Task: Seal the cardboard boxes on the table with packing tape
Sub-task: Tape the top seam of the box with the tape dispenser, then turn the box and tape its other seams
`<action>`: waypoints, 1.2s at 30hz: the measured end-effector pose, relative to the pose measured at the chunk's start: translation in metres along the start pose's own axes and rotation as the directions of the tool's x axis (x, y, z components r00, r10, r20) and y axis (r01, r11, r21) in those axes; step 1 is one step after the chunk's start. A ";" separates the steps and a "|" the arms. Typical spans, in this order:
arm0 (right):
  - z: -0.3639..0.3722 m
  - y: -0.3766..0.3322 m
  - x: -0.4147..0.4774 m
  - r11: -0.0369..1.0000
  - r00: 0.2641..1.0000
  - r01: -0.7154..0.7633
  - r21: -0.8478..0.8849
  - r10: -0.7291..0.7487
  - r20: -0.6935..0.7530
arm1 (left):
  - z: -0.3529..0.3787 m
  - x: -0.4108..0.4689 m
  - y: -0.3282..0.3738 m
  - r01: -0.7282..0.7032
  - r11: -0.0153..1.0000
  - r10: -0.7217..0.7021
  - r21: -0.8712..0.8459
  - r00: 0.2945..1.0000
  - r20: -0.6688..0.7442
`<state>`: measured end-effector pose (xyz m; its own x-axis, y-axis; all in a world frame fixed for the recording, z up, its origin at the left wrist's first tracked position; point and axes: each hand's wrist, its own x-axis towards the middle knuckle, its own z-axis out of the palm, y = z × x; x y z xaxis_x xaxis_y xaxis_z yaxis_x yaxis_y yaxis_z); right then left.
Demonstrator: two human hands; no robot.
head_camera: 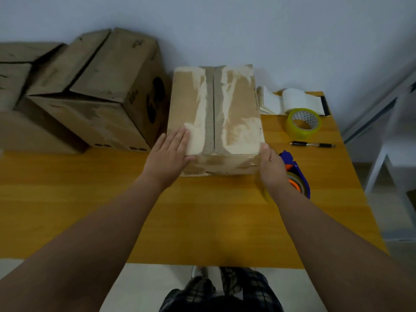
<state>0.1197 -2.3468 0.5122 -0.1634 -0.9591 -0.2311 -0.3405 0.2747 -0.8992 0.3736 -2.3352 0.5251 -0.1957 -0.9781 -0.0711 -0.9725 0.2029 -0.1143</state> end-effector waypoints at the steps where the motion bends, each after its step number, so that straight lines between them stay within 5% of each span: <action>1: 0.001 -0.002 -0.003 1.000 0.999 -0.031 0.004 0.031 -0.012 | 0.000 -0.006 -0.011 0.045 0.999 -0.045 -0.010 0.999 0.023; 6: 0.032 -0.009 -0.006 0.919 0.932 -0.251 0.305 0.315 -0.180 | -0.007 -0.013 -0.027 0.061 0.988 -0.046 -0.139 0.993 0.105; 8: 0.050 -0.019 -0.014 0.702 0.842 -0.408 0.583 0.536 -0.056 | -0.011 -0.020 -0.023 0.002 0.973 0.026 -0.229 0.993 0.119; 10: 0.067 -0.026 -0.028 0.534 0.813 -0.513 0.673 0.553 0.181 | -0.014 -0.032 -0.015 -0.075 0.947 0.124 -0.313 0.982 0.140; 16: 0.076 -0.016 -0.046 0.563 0.860 -0.466 0.683 0.471 0.198 | -0.022 -0.054 -0.001 -0.181 0.911 0.212 -0.371 0.976 0.043; 20: 0.056 0.003 -0.070 0.585 0.883 -0.460 0.668 0.383 0.273 | -0.039 -0.043 -0.019 -0.067 0.892 0.001 -0.447 0.989 -0.148; 26: 0.025 0.019 -0.100 0.739 0.882 -0.464 0.488 0.333 0.334 | -0.100 -0.007 -0.038 -0.030 0.740 -0.288 -0.672 0.888 -0.358; 30: 0.026 0.024 -0.111 0.762 0.877 -0.478 0.437 0.443 0.187 | -0.118 0.006 -0.039 -0.031 0.619 -0.245 -0.785 0.942 -0.230; 36: 0.043 -0.011 -0.079 0.697 0.759 -0.510 0.504 0.640 -0.117 | -0.126 -0.016 -0.032 -0.120 0.537 -0.264 -0.835 0.916 -0.301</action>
<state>0.1761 -2.2765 0.5241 -0.4509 -0.5440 -0.7077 0.3126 0.6464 -0.6960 0.3918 -2.3316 0.6548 0.0390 -0.9639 0.2633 -0.6037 0.1872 0.7749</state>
